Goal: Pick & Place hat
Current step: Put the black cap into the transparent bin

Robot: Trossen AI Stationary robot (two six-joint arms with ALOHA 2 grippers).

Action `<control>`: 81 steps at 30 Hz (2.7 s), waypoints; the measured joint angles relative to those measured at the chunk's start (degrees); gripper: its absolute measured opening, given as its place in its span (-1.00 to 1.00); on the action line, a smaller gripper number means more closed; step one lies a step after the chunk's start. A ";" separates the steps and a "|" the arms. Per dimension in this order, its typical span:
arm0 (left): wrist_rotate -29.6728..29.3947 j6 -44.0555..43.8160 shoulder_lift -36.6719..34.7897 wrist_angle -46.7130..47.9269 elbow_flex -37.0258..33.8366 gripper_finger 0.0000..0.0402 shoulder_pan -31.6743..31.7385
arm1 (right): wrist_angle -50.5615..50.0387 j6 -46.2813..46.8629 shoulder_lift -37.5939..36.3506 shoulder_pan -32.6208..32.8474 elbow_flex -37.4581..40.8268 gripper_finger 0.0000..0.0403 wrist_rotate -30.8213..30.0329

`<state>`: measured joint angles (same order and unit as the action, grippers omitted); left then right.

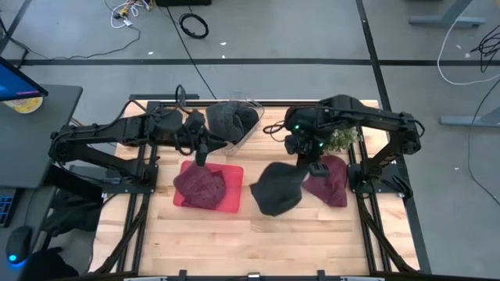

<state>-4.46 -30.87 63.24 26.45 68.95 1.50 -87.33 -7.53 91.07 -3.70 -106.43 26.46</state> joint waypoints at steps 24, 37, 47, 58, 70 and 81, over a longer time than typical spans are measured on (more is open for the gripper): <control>15.56 -1.46 0.89 -6.53 0.04 0.11 6.17 | 25.70 -4.94 0.02 -1.17 -3.54 -0.98 -12.11; 16.35 1.69 3.08 -12.36 0.04 -0.17 6.41 | 29.86 -2.08 0.02 -3.04 -3.54 -0.80 -10.54; 16.79 6.08 3.02 -14.18 0.04 -0.98 6.49 | 29.09 2.56 -0.98 -4.74 -3.57 0.03 -10.95; 16.12 6.54 3.02 -13.80 0.04 -0.99 6.49 | 28.46 5.57 -2.64 -7.68 -3.61 0.50 -11.00; 18.52 11.74 3.42 -7.46 0.04 -0.94 5.44 | 27.28 6.03 -2.67 -7.69 -2.56 0.41 -11.00; 18.66 25.48 9.51 6.88 0.00 -0.34 2.35 | 27.03 7.10 -2.67 -7.74 -2.56 0.38 -11.00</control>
<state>14.19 -5.39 72.75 33.33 68.95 3.85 -60.30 -0.43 88.40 -11.44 -108.99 15.46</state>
